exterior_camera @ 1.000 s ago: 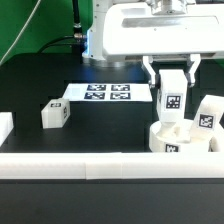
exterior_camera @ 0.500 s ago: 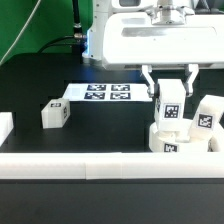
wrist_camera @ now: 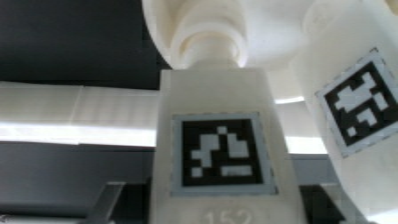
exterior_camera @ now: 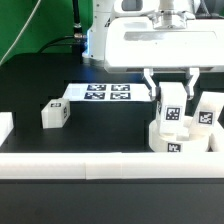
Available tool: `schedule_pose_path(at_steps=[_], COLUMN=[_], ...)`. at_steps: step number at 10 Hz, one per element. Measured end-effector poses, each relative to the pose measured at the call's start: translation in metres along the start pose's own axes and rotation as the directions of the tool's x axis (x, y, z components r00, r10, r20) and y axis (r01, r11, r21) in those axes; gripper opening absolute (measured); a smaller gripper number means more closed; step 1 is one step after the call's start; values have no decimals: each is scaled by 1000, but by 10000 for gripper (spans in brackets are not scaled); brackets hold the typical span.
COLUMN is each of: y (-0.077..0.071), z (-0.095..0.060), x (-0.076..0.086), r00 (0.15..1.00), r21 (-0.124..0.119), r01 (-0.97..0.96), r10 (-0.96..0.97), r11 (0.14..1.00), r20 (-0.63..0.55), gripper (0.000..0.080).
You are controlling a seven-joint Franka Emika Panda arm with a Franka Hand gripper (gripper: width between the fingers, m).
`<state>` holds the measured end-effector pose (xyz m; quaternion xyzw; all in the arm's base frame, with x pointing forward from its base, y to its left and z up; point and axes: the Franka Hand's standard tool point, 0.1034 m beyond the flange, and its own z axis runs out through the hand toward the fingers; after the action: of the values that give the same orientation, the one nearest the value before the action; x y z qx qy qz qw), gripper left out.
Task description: Assemble stool
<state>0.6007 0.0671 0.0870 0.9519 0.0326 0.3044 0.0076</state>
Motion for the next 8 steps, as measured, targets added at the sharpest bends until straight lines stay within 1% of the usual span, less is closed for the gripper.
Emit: schedule_pose_path(at_steps=[3,4,5,6,7,8], y=[0,-1,-2,-1,0,0], z=[0,1,-2,-5,-7,-13], x=[0,-3,3,7,8,13], r00=[1000,999,998,998,997,996], r21=[4,7,14,15,17,23], r01=[3,2,-1,4,4,0], r10=[-3,-3,0,-4,-5,-2], r11=[1000,1000,1000,1000,1000,1000], r20=[24,47,67,65,73,92], gripper=[337,403,573,625,625,644])
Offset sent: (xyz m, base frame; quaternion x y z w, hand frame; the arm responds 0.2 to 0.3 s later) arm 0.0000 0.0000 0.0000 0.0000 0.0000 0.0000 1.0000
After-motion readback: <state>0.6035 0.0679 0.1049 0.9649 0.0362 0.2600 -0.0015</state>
